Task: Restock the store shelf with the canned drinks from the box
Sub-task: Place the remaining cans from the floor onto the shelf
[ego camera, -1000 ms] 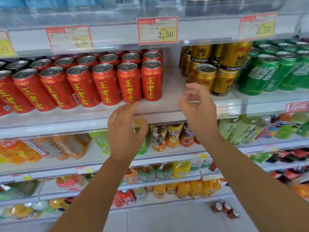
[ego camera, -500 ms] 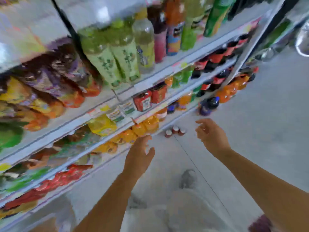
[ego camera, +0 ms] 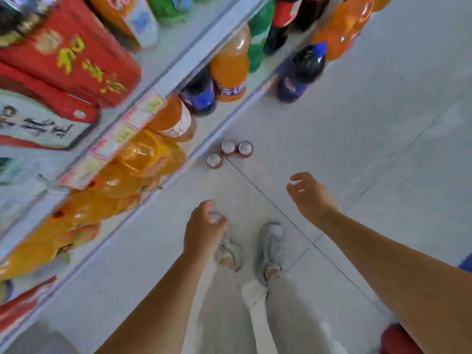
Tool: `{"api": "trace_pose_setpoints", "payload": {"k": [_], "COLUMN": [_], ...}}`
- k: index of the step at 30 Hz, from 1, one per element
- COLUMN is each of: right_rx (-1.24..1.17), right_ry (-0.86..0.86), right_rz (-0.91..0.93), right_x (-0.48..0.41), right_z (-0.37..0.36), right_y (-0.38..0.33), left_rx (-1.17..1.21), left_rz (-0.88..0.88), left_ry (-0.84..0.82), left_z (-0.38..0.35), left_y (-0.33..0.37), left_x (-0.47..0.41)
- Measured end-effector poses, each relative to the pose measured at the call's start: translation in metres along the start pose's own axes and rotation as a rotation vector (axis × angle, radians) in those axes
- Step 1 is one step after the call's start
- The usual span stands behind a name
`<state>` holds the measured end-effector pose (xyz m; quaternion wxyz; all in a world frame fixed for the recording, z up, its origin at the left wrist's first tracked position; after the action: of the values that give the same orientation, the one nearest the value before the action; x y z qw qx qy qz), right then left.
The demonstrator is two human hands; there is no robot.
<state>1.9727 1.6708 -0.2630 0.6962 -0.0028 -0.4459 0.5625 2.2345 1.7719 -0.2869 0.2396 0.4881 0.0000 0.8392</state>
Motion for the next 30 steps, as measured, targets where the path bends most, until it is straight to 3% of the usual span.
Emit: {"api": "trace_pose_setpoints", "payload": {"k": [8, 14, 18, 23, 30], "right_rx": [-0.02, -0.044, -0.081, -0.085, -0.1], "right_ry": [-0.096, -0.089, -0.032, 0.049, 0.001], "right_rz": [0.017, 0.179, 0.281, 0.243, 0.087], "right_x": [-0.173, -0.266, -0.297, -0.292, -0.187], "right_z": [-0.147, -0.2, -0.214, -0.213, -0.164], "right_y": [0.085, 0.092, 0.078, 0.076, 0.077], "left_rx": [0.009, 0.216, 0.269, 0.318, 0.269], "left_rz": [0.061, -0.057, -0.167, -0.141, -0.068], "left_ry": [0.031, 0.144, 0.287, 0.386, 0.25], "left_z": [-0.092, -0.117, -0.114, -0.102, -0.077], "left_y": [-0.007, -0.004, 0.003, 0.012, 0.005], "left_x": [-0.216, -0.303, -0.314, -0.319, -0.216]}}
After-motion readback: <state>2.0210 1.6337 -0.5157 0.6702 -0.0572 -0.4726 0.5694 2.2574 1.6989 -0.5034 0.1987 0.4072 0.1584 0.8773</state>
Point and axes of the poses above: each hand's wrist, its own x-axis away from the middle knuckle, its own z-axis out of the back of the hand, y = z × x, the point moved 8 cm from there along -x, towards the middle knuckle, and after that the axes turned 14 degrees about z, right-handed, at the moved point
